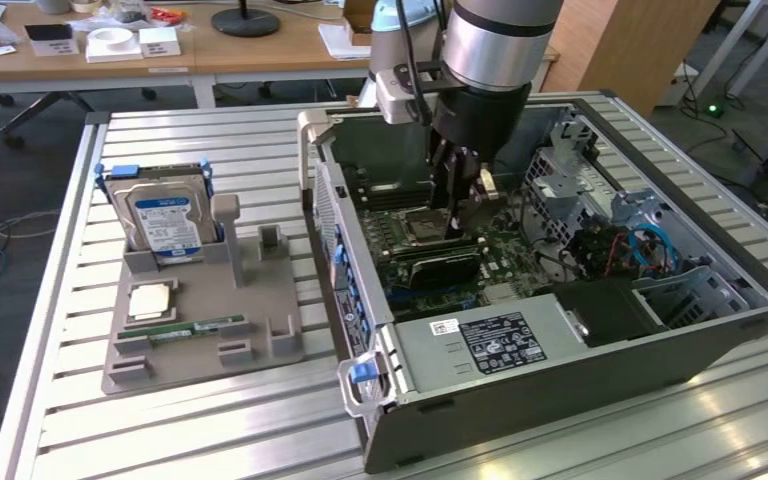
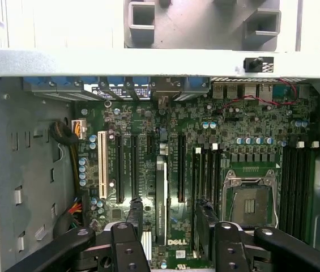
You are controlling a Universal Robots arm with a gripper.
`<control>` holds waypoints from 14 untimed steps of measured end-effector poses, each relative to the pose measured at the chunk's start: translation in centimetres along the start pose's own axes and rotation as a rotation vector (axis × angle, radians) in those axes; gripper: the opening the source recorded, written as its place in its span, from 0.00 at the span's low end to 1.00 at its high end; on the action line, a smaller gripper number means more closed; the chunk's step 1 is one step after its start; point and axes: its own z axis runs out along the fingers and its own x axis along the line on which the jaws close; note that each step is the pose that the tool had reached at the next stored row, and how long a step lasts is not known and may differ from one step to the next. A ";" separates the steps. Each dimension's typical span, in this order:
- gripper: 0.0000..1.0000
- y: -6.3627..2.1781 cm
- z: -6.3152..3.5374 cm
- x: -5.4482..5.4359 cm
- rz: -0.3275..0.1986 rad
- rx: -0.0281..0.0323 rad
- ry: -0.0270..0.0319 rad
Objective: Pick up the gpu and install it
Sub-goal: 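Insert the gpu into the slot, then press down on the gpu until it lock into place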
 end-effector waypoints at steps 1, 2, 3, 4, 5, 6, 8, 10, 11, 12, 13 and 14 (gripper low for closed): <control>0.51 0.00 0.00 0.0 0.000 0.0000 -0.0001; 0.51 0.00 0.00 0.0 0.000 0.0000 0.0000; 0.51 0.00 0.00 0.0 0.000 0.0000 0.0000; 0.51 0.00 0.00 0.0 0.000 0.0000 0.0000; 0.51 0.00 0.00 0.0 0.000 0.0000 0.0000; 0.51 0.00 0.00 0.0 0.000 0.0000 0.0000; 0.51 0.00 0.00 0.0 0.000 0.0000 0.0000; 0.51 0.00 0.00 0.0 0.000 0.0000 0.0000; 0.51 0.00 0.00 0.0 0.000 0.0000 0.0000; 0.51 0.00 0.00 0.0 0.000 0.0000 0.0000; 0.51 0.00 0.00 0.0 0.000 0.0000 -0.0001; 0.51 0.00 0.00 0.0 0.000 0.0001 0.0000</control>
